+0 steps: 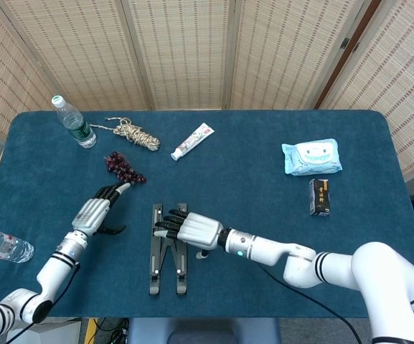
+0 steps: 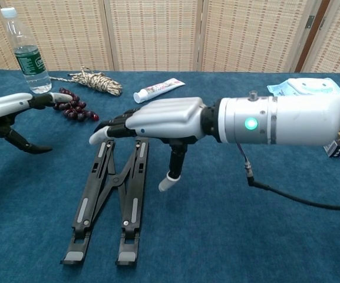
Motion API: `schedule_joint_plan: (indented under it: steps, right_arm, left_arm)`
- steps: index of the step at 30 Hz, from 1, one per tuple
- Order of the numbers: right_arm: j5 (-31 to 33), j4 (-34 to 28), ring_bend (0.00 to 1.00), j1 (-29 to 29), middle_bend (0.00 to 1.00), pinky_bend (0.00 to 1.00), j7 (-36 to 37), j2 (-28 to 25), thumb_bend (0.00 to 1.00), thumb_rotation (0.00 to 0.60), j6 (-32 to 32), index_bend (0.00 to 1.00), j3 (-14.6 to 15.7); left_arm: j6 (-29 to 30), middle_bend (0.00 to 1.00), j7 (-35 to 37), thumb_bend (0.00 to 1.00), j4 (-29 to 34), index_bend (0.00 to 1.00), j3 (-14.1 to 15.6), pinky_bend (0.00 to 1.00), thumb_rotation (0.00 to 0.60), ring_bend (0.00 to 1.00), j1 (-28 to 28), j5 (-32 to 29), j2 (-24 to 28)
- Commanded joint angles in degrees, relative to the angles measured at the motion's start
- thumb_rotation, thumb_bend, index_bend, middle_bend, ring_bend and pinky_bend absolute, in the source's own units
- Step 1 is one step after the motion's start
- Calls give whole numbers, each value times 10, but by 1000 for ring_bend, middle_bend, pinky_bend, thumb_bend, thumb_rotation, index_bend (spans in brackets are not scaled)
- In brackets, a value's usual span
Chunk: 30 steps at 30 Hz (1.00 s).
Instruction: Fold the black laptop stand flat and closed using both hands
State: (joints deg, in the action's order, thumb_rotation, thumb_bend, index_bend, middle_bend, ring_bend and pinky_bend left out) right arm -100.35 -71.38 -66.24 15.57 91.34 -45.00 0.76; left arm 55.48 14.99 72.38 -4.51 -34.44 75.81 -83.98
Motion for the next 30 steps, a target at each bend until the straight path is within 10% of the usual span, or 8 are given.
schedule_joint_plan:
  steps: [1, 30]
  right_arm:
    - [-28, -15, 0, -46, 0, 0, 36, -24, 0, 600, 41, 0, 16]
    - [-116, 213, 0, -181, 0, 0, 202, 102, 0, 600, 31, 0, 110]
  left_arm:
    - [9, 0, -8, 226, 9, 0, -4, 0, 600, 0, 10, -11, 7]
    - [31, 0, 33, 226, 0, 0, -26, 0, 600, 0, 51, -19, 26]
